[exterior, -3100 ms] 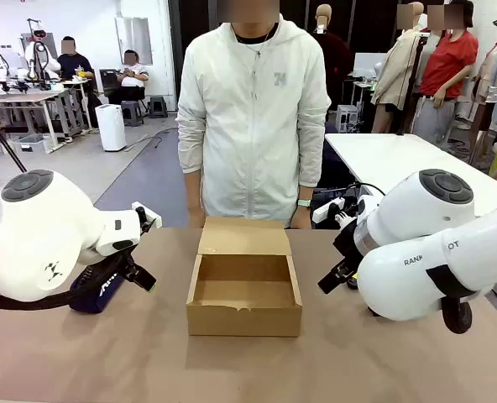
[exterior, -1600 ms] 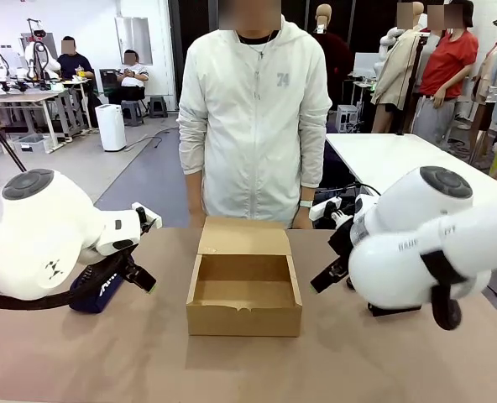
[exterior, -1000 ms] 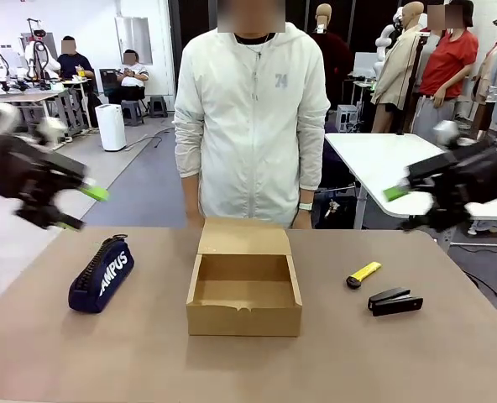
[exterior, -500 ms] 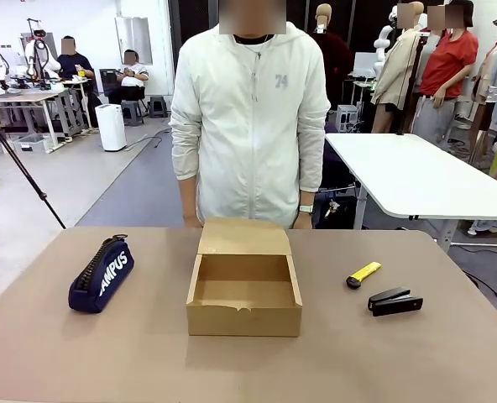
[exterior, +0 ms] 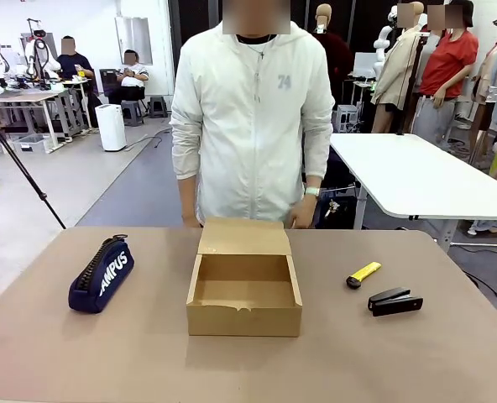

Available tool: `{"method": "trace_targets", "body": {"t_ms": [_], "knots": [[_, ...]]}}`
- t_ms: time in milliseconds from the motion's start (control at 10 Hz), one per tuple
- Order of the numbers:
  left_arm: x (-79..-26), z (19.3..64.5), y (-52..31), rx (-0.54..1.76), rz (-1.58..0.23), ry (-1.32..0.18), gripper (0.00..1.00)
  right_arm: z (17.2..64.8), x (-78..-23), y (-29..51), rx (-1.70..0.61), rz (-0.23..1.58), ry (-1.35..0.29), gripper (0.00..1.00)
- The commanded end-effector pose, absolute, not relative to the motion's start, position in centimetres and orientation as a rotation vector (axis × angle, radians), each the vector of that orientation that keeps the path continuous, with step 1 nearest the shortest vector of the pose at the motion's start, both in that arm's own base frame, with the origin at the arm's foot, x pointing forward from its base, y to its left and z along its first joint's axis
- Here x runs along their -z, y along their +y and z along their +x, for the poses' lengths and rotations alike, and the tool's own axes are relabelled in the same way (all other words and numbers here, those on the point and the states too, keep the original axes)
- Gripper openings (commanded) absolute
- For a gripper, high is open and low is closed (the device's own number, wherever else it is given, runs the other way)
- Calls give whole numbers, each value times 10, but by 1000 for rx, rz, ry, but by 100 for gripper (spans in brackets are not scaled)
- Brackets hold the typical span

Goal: Pack the items into the box.
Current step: Pick up the item indicated by the person and place it inside the Mailer Box.

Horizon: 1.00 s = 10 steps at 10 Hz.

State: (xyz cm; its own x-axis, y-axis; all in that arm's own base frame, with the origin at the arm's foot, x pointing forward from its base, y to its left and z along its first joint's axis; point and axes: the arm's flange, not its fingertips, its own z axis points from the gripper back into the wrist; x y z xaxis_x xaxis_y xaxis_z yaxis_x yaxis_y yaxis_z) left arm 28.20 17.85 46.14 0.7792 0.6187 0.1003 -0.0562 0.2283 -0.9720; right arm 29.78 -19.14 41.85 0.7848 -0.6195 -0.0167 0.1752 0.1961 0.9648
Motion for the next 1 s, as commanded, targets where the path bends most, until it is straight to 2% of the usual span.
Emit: {"method": "trace_targets", "body": {"t_ms": [0, 900], "knots": [[-462, 276, 185, -494, -1275, -550, 100, 296, -423, -192, 587, 1277, -423, 100], [-462, 276, 185, -494, -1275, -550, 100, 296, -423, -192, 587, 1277, -423, 100]]}}
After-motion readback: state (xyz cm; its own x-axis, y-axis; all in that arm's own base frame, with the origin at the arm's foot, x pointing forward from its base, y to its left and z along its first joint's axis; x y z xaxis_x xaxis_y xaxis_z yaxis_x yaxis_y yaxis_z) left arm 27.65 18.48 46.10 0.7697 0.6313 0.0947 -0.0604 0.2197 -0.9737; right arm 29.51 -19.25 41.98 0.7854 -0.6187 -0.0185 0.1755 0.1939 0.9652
